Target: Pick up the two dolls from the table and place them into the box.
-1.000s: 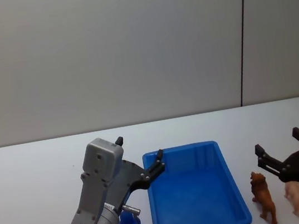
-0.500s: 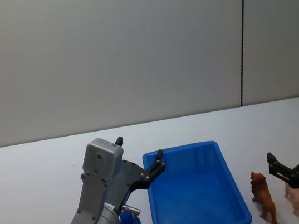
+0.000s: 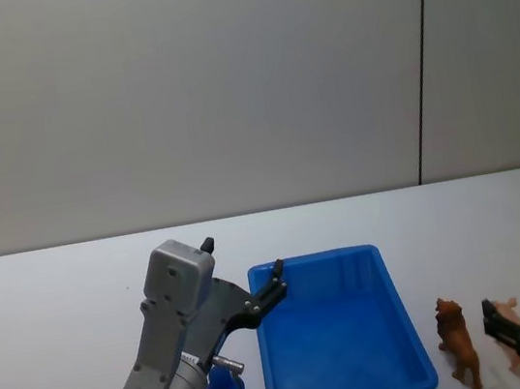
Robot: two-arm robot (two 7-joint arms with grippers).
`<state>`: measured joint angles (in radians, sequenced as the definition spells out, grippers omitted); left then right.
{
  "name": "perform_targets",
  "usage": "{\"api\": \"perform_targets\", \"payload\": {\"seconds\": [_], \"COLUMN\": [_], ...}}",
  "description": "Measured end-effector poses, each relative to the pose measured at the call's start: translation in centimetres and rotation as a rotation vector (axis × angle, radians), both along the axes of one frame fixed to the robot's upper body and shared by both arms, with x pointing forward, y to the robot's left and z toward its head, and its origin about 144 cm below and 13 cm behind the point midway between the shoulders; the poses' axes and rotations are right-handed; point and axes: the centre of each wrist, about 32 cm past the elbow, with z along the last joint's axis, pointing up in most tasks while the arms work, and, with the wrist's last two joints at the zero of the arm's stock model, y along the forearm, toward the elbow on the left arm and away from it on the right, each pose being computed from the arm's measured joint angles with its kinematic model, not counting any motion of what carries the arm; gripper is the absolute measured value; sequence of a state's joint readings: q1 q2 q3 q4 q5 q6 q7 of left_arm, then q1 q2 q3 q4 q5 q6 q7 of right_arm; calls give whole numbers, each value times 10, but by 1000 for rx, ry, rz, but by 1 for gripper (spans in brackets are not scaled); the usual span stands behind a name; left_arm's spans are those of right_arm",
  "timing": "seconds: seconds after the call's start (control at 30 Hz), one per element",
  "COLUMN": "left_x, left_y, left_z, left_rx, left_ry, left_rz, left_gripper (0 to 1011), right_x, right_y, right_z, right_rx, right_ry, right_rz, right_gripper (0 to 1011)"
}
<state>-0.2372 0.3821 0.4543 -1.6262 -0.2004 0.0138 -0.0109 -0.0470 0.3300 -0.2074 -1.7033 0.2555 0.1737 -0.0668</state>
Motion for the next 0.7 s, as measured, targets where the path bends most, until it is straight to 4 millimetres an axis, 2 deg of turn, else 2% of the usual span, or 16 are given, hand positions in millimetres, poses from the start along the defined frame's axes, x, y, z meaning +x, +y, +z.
{"api": "perform_targets", "payload": {"seconds": [0.53, 0.7], "left_x": [0, 0], "left_y": [0, 0], "left_z": [0, 0], "left_rx": [0, 0], "left_ry": [0, 0], "left_rz": [0, 0], "left_gripper": [1001, 1001], "right_x": [-3, -3], "right_y": [-4, -6], "right_z": [-25, -31], "right_rx": [-21, -21], "right_ry": [87, 102], "right_rz": [-51, -54], "right_gripper": [1001, 910]}}
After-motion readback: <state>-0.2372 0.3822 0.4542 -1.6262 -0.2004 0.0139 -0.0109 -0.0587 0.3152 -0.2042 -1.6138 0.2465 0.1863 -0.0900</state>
